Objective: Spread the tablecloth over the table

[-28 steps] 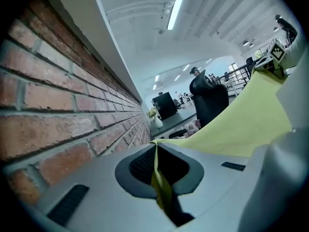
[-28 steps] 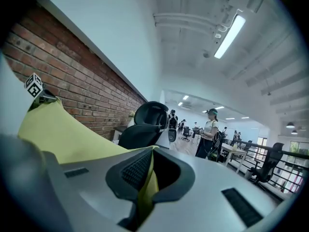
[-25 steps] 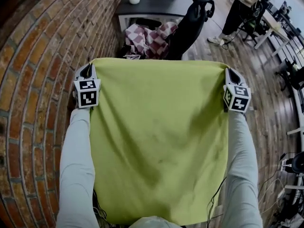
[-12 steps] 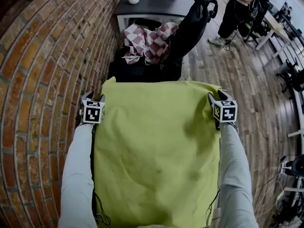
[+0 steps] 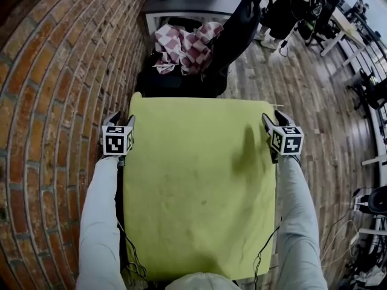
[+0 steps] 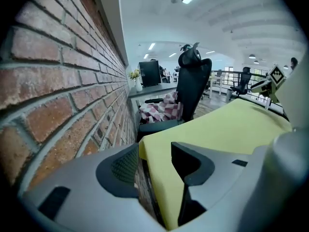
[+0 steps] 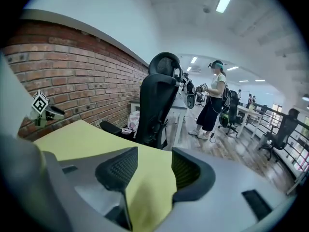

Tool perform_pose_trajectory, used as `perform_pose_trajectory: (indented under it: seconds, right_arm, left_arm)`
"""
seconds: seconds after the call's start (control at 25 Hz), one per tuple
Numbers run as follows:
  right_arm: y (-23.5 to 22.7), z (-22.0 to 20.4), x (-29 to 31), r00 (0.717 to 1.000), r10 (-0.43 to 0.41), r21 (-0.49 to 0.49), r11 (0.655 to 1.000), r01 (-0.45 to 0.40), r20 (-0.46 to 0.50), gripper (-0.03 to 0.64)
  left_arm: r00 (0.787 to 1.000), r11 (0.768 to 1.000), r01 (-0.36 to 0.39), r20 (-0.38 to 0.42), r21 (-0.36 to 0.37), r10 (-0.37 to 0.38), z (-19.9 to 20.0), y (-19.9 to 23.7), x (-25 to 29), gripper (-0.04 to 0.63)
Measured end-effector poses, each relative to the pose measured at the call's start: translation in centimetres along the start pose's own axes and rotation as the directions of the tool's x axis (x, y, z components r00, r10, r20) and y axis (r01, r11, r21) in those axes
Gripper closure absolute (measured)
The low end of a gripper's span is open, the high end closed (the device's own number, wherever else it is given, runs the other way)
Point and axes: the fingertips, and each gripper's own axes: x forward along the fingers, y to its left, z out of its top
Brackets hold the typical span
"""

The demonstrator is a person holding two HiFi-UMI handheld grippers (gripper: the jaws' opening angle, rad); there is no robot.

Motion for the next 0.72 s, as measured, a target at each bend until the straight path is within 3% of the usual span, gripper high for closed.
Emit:
perform_pose_trajectory:
  seconds: [0.16,0.52,0.72]
  right_arm:
    - [2.5,-0.9,-3.4,0.999,0.033,-0.018,0.999,-0.033,0.006,0.413]
    - [8.4,-3.9,-13.5,0.996,0.079,-0.036,0.996,-0.078,0.033,0.413]
    - [12.9,-6.6,-19.2,0.992,0.121,-0.063,0.991,-0.119,0.027,0.413]
  left_arm:
    - [0.999,0.999,0.048,0.022,-0.025,-0.047,-0.5,-2.3,-3.0,0.383]
    - [0.991,0.989,0.132,0.022,0.061,-0.134,-2.9,-8.1,-12.3,0.383]
    - [0.989,0.985,0.15,-0.001,0.082,-0.151,-6.3,-10.1,-18.1,0.383]
